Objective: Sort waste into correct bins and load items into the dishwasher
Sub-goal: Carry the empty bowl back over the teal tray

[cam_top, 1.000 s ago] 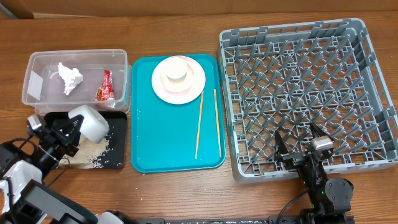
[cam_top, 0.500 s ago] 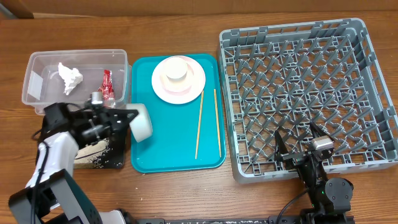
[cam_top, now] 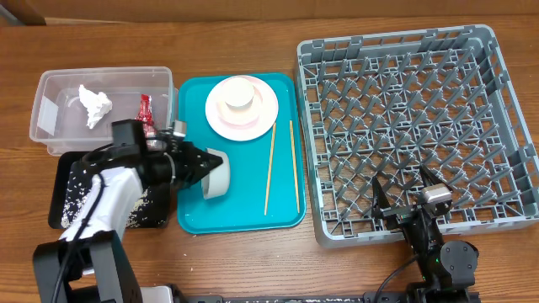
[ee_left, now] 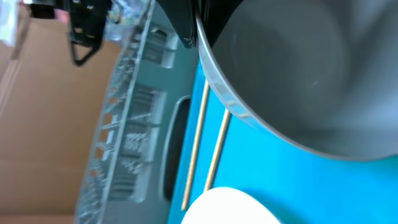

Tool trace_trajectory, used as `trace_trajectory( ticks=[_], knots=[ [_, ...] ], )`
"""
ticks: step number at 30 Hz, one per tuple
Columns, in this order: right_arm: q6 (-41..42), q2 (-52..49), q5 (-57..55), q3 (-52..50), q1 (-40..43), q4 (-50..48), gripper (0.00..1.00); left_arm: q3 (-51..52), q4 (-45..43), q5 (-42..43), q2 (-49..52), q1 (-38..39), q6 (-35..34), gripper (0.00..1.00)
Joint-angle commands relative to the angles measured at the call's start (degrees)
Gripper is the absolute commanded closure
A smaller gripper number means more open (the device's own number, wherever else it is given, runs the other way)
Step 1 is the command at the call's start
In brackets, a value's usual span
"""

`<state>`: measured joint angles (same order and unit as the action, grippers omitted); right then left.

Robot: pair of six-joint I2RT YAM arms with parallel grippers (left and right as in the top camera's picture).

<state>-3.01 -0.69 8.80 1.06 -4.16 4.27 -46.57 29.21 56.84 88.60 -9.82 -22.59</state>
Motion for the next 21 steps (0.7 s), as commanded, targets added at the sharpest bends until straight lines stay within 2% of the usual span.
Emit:
trace_trajectory(
  ticks=[1, 13, 21],
  knots=[
    [0.0, 0.5, 0.3, -0.6, 0.2, -0.3, 0.0, -1.2, -1.1, -9.3, -1.4, 5.1, -3.5, 0.96],
    [0.0, 0.5, 0.3, -0.6, 0.2, -0.3, 0.0, -1.2, -1.3, -34.7, -1.4, 20.4, -6.3, 0.96],
    [0.0, 0.5, 0.3, -0.6, 0.2, -0.3, 0.0, -1.2, -1.2, -43.8, -1.4, 26.6, -7.3, 0.96]
  ],
)
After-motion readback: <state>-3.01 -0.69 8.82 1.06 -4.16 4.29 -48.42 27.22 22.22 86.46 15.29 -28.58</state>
